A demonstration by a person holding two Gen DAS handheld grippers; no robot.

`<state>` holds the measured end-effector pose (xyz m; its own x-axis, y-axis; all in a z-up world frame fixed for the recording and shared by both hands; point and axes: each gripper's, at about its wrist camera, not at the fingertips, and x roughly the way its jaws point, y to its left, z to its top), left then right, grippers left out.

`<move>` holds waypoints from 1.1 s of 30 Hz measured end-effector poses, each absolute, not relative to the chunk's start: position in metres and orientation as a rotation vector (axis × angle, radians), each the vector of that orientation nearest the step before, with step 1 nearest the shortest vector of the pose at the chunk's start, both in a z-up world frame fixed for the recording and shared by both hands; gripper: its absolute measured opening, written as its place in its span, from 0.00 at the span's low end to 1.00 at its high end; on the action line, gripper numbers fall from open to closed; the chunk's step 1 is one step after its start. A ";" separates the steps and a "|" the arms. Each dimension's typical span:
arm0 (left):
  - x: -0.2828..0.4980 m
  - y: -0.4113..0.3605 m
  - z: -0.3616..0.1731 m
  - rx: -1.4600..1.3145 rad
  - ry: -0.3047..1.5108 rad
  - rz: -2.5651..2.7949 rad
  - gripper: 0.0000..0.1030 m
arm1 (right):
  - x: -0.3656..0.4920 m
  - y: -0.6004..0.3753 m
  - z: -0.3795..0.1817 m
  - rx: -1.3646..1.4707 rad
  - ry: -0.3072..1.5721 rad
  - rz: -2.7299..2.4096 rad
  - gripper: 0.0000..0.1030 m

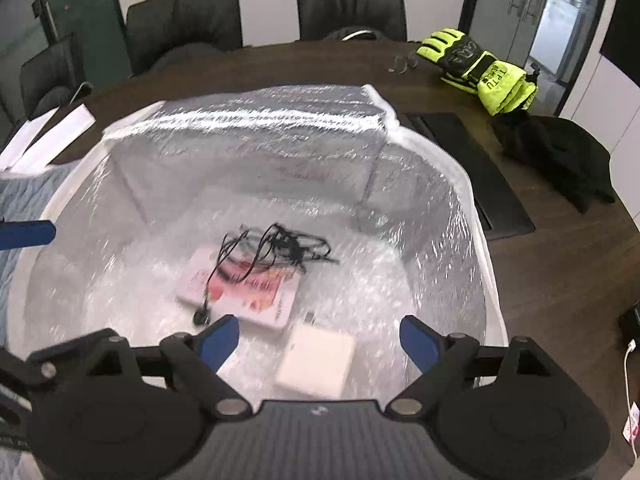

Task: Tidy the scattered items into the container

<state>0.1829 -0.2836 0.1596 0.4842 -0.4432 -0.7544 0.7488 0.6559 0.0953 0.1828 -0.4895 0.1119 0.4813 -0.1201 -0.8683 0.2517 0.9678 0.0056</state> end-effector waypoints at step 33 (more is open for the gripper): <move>-0.023 0.018 0.037 0.005 0.641 -0.118 1.00 | 0.028 -0.203 -0.014 0.038 0.632 0.242 1.00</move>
<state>-0.0234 0.0175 0.0374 0.7948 -0.1083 -0.5971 0.1111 0.9933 -0.0323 0.0278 -0.2030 -0.0137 0.7796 0.2349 -0.5806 -0.2120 0.9712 0.1084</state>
